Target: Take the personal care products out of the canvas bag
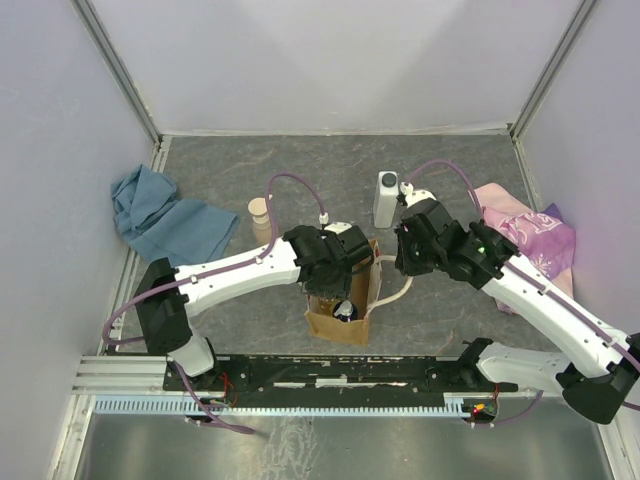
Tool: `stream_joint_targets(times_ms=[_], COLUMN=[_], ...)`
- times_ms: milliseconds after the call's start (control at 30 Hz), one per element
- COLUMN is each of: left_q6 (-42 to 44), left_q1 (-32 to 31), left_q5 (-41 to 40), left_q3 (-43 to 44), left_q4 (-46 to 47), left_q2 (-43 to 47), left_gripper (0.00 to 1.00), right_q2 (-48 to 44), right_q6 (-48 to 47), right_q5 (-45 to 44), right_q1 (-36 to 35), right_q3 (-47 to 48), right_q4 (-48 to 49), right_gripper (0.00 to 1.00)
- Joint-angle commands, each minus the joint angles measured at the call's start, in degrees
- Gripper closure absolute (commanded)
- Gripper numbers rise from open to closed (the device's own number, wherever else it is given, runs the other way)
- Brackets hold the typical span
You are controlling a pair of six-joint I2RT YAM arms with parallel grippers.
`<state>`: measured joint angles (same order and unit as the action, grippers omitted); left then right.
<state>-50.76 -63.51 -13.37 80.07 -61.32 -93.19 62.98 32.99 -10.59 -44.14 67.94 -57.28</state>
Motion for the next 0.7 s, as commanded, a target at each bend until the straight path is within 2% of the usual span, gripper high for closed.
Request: stream_joint_targets(times_ms=[0, 100, 167, 300, 433, 500, 667], left_q6=[-2.22, -1.65, -1.46, -0.16, 1.91, 3.03, 4.49], left_q1=[-0.96, -1.01, -1.01, -1.01, -1.01, -1.0, -1.03], left_q5=[-1.63, -5.99, -8.25, -11.84, -14.35, -14.4, -13.91], left_q3=[0.42, 2.06, 3.41, 9.13, 19.93, 25.8, 35.88], left_q4=[-0.44, -1.22, -1.81, -3.5, -9.98, -13.37, -14.75], left_q2=[1.41, 2.7, 3.71, 5.79, 3.68, 1.96, 1.43], left_gripper=[0.6, 0.72, 0.75, 0.76, 0.76, 0.78, 0.81], right_q2=[-1.07, -1.16, -1.23, -1.22, -0.9, -0.97, -0.91], right_q6=[0.53, 0.49, 0.41, 0.23, 0.14, 0.2, 0.4], right_q5=[-0.59, -0.49, -0.44, -0.57, -0.7, -0.75, -0.67], right_q1=[-0.16, -0.16, -0.15, -0.2, -0.16, -0.16, -0.15], right_q3=[-0.46, -0.74, -0.79, -1.12, -1.3, -1.56, -1.98], right_q4=[1.89, 2.16, 2.19, 2.26, 2.15, 2.38, 2.61], right_gripper=[0.83, 0.83, 0.83, 0.84, 0.84, 0.85, 0.85])
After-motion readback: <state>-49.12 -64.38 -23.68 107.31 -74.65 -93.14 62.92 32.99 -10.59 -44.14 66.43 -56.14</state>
